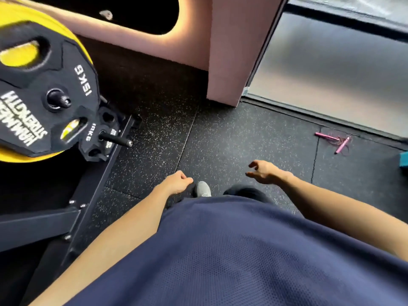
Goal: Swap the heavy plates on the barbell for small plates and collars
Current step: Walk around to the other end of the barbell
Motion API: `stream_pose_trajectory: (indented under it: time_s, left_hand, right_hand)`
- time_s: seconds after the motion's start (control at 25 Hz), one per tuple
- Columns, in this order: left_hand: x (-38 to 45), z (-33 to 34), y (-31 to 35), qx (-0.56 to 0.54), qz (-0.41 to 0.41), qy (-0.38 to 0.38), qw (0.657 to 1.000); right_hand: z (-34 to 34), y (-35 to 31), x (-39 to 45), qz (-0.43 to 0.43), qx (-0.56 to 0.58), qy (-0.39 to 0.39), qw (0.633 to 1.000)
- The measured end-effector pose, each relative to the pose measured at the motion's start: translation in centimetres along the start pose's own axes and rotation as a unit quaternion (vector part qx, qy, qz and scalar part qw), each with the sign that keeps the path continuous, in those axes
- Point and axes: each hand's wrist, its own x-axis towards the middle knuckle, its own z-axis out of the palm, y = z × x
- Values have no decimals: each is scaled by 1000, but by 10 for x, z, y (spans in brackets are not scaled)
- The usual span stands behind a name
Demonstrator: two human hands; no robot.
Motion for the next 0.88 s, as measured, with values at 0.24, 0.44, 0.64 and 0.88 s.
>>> stream_pose_trajectory:
  time_s: [0.24,0.44,0.64,0.88]
  left_hand:
    - [5,-8,11,-152,-88,39,984]
    - [3,18,35,-312,-179,126,924]
    - [-10,10,73,-430,-227,226,844]
    - [-59,-68,55,-456,-233,349,785]
  right_hand:
    - [-69,-60,75,-103,-123,-72,984]
    - [-119,-105,125,-190,-249,-120,942]
    - [-147,-155,160,-290,-337,-116,888]
    - [-160,-238,158,-368,-327,-106,864]
